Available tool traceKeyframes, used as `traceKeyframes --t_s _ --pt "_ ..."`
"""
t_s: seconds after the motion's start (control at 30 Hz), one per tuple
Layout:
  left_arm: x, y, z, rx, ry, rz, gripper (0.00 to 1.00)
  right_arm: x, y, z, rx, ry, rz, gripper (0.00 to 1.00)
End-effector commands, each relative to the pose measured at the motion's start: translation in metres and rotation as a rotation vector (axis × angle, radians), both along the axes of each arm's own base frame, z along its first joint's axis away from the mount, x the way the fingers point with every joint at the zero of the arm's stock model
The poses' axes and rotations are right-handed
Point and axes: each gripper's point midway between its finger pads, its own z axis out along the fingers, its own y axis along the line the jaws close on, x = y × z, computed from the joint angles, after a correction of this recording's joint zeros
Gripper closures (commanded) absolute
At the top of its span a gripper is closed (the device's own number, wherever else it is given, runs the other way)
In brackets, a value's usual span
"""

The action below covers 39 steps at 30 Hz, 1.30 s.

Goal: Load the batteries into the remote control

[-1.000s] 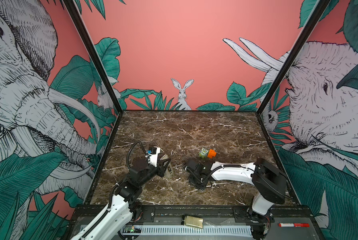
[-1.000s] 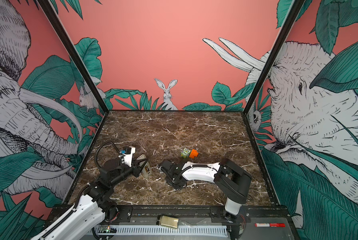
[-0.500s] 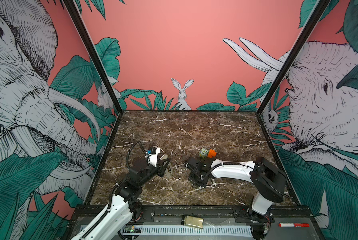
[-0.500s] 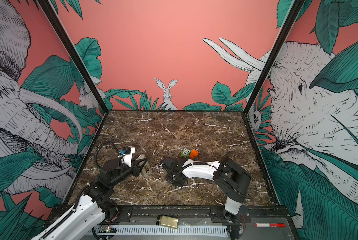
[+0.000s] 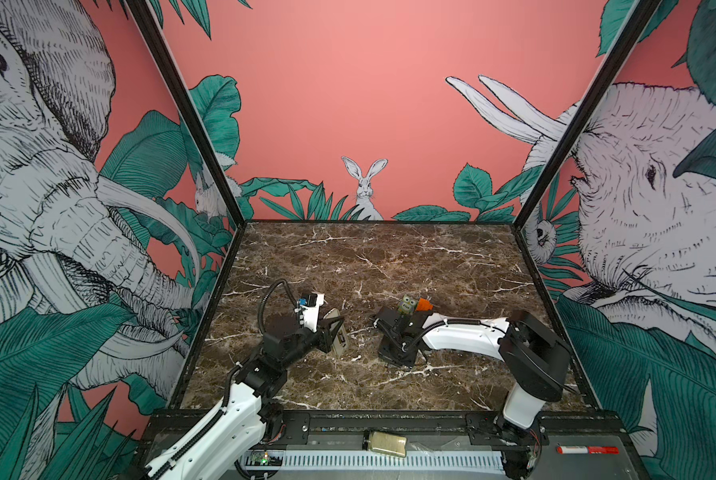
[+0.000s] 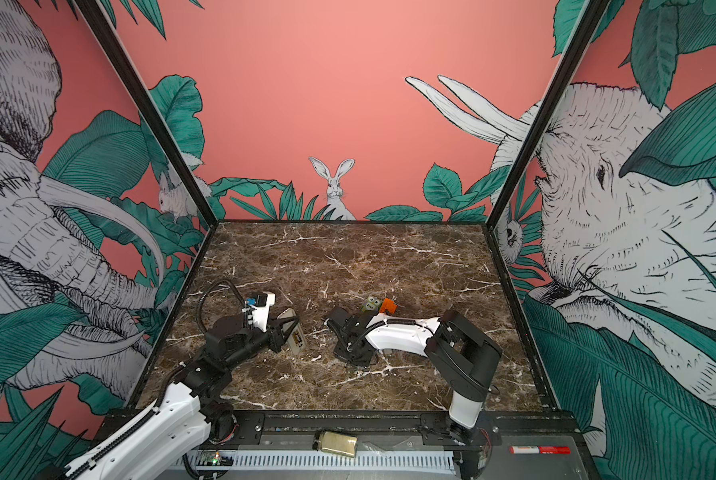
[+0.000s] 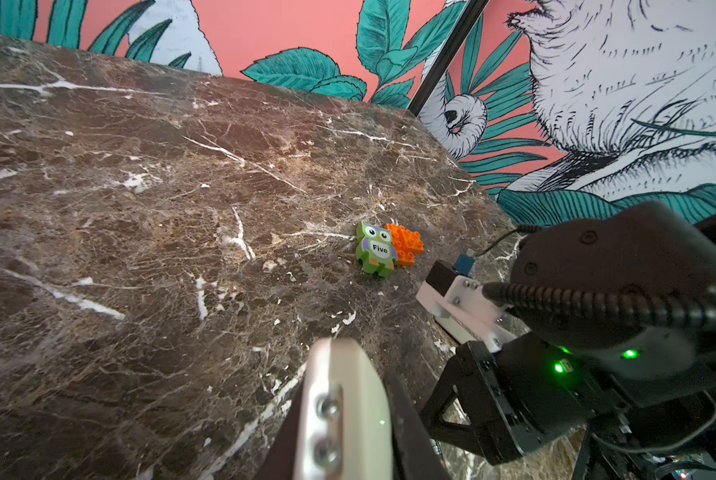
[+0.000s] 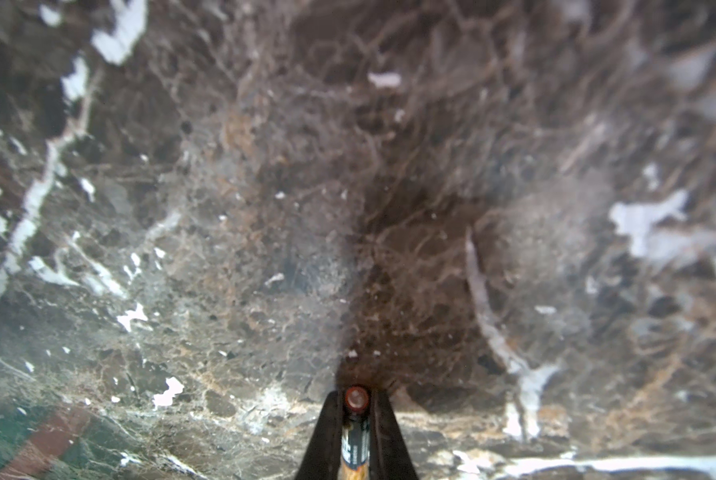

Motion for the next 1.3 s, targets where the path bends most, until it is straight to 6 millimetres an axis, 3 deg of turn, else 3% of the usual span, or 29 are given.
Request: traceKeyframes --t_s 0.0,0.3,0.6,0.93,1.27 --pt "-0.001 -0.008 0.002 -0.043 0.004 -0.038 1.00 -0.010 -0.028 -0.008 -0.136 0.035 0.140 0.89" --pt "-0.006 -0.006 -0.005 -0.068 0.070 -0.028 1.00 -0.016 -0.051 -0.005 -0.180 -0.032 0.357 0.90" --pt "-0.008 -0.005 -0.011 -0.048 0.110 -0.022 1.00 -0.007 -0.047 -0.006 -0.216 -0.092 0.634 0.90" --pt "-0.010 -0.010 -0.013 -0.077 0.145 -0.045 1.00 0.014 -0.043 0.004 -0.279 -0.192 0.774 0.87" --pt "-0.007 -0.012 -0.009 -0.086 0.132 -0.042 1.00 0.020 -0.039 0.007 -0.285 -0.228 0.826 0.78"
